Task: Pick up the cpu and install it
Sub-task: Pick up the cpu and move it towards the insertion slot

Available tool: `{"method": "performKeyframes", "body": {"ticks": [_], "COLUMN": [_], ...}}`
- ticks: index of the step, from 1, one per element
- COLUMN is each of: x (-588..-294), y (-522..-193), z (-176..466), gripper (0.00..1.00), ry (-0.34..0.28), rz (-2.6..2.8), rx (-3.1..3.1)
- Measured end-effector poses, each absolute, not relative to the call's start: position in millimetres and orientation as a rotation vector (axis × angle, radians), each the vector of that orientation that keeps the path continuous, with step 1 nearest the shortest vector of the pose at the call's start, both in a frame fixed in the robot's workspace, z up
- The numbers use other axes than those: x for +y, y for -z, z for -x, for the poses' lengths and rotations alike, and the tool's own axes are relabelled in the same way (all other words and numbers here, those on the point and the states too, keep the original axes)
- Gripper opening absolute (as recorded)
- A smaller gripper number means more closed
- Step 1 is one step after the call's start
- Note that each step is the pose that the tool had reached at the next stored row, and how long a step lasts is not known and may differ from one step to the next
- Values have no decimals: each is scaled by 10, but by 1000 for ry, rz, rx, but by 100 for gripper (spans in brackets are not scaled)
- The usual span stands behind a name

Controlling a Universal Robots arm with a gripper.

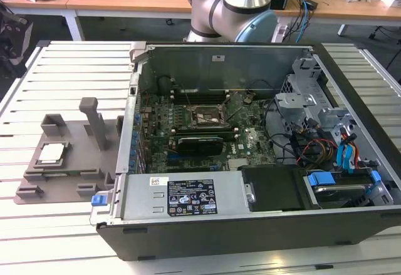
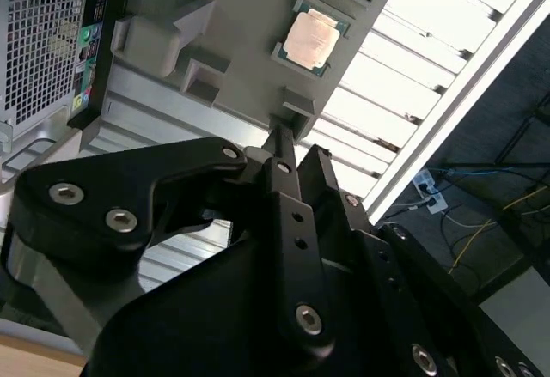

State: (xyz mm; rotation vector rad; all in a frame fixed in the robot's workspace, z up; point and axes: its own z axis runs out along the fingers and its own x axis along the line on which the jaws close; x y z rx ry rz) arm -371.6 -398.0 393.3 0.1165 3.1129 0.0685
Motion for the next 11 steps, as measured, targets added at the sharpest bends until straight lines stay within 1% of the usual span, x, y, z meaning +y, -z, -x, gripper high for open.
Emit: {"method": "performKeyframes", "body": {"ticks": [2, 3, 7, 11], "x": [-3980, -3981, -3980, -3981], "y": [-3932, -3933, -3933, -3930], "z": [3717, 3717, 3720, 3722], "gripper": [36, 36, 60, 60], "ry": [-69, -69, -69, -68], "rz": [-117, -117, -117, -116], "rx": [3113, 3113, 3113, 3113]}}
